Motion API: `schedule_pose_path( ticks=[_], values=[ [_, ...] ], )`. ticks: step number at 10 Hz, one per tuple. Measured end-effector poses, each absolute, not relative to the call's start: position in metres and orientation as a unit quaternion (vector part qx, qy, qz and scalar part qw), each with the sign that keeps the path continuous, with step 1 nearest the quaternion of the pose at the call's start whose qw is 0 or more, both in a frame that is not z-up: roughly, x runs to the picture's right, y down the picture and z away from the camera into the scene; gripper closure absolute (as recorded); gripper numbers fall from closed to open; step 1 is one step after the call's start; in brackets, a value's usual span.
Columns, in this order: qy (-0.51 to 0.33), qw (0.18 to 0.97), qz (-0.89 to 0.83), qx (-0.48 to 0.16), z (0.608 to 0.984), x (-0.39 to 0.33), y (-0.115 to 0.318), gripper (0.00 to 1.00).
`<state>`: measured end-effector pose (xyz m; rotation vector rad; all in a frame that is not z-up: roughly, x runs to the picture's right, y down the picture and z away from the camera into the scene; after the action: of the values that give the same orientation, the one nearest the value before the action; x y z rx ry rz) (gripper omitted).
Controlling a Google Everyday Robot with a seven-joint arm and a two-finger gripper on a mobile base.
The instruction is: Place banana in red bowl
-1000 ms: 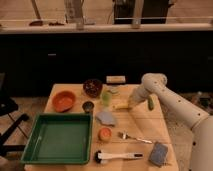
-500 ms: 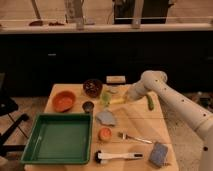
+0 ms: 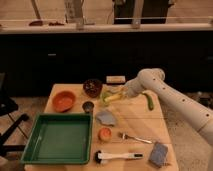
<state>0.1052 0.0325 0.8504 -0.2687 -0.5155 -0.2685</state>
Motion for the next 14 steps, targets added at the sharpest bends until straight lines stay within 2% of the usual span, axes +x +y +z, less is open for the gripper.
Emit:
schedule_pose_path(
  ticks=[6, 14],
  values=[
    [-0.277, 0.940, -0.181, -0.089, 0.829, 0.060, 0.011, 1.00],
    [-0.314, 0.916, -0.242, -0.058, 0.820, -0.002, -0.007, 1.00]
  ],
)
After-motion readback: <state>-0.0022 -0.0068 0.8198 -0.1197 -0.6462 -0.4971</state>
